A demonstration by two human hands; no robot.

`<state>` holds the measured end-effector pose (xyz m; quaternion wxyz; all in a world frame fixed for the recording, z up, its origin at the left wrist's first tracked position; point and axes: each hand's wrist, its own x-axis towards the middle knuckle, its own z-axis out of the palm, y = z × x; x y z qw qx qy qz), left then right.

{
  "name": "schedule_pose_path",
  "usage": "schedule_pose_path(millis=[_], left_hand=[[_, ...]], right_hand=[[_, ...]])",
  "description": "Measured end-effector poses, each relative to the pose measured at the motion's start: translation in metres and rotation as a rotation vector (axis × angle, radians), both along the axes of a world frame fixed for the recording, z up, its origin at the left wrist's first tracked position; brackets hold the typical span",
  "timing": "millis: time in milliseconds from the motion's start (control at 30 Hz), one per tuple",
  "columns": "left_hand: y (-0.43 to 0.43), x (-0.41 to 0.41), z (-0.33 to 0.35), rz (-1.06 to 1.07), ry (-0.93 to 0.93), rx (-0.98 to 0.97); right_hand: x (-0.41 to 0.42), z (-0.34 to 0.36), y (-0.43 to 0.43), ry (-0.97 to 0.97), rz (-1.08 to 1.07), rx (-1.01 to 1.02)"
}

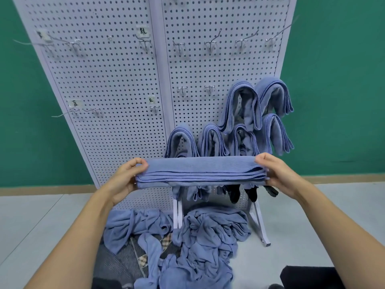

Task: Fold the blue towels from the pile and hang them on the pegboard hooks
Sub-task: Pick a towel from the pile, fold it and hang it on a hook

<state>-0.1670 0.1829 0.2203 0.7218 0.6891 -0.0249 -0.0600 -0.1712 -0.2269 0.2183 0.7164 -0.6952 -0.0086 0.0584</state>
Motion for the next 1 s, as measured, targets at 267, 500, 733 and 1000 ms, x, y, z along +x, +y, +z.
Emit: schedule_pose_path(millis=[267, 500, 733, 1000], left_hand=[[-0.016, -0.003, 0.014, 0.069, -0.028, 0.195], [-0.029, -0.004, 0.010, 0.105, 0.108, 0.254], [-0.072, -0.010, 0.030, 0.169, 0.016, 0.268], [-0.195, -0.036, 0.055, 0.055, -0.248, 0.157]], right_hand=[[-0.008, 0.047, -0.015, -0.107, -0.150, -0.058], [-0.010, 0.109, 0.008, -0.154, -0.076, 0.055], [-0.005, 0.158, 0.070, -0.217, 0.026, 0.036], [-0.009, 0.167, 0.094, -0.234, -0.077, 0.076]])
